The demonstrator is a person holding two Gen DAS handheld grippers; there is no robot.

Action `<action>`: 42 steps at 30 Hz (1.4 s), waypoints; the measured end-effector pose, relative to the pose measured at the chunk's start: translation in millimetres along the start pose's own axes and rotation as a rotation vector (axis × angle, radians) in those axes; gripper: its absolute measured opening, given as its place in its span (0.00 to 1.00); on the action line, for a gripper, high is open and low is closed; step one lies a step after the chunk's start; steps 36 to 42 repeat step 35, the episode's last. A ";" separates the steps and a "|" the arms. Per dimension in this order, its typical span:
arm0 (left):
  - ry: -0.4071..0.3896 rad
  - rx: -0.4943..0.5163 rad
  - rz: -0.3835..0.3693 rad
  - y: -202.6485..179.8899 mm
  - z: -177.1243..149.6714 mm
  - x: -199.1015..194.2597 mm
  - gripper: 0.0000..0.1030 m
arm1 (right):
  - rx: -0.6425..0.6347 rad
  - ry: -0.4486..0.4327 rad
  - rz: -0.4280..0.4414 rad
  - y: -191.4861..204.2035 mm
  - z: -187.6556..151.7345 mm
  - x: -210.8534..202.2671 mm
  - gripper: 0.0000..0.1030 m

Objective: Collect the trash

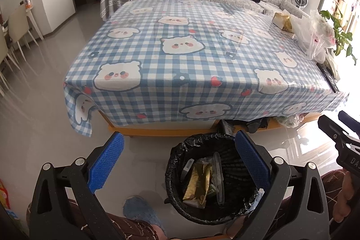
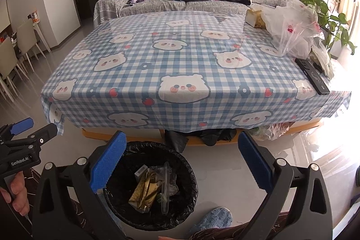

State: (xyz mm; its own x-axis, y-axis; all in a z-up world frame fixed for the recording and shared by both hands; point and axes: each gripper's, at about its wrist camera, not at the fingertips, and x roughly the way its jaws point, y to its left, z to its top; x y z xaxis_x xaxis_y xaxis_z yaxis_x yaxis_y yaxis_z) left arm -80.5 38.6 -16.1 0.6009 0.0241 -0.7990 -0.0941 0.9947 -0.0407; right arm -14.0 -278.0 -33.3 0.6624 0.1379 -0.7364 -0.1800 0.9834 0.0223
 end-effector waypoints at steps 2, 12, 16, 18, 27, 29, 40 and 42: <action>0.000 0.000 0.000 -0.3 -0.2 -0.2 0.94 | -0.004 0.000 0.003 -0.4 -0.1 0.1 0.93; 0.005 -0.010 0.024 2.1 0.4 1.7 0.94 | -0.005 0.000 -0.002 -2.1 -0.6 0.6 0.93; -0.007 -0.014 0.024 1.3 0.8 -0.5 0.94 | -0.006 -0.002 -0.005 -2.6 -0.7 0.3 0.93; -0.009 -0.017 0.027 1.3 0.7 -0.5 0.94 | -0.007 -0.003 -0.008 -2.3 -1.0 0.6 0.93; -0.014 -0.016 0.037 1.4 0.2 0.0 0.94 | -0.010 -0.005 -0.009 -2.4 -1.1 -0.1 0.93; -0.010 -0.004 0.029 -1.8 -0.3 -0.2 0.94 | -0.008 -0.005 -0.010 -2.2 -1.3 -0.2 0.93; -0.002 0.009 0.015 -6.2 -2.2 0.4 0.94 | -0.007 -0.005 -0.009 -2.2 -1.6 -0.2 0.93; -0.002 0.009 0.015 -6.2 -2.2 0.4 0.94 | -0.007 -0.005 -0.009 -2.2 -1.6 -0.2 0.93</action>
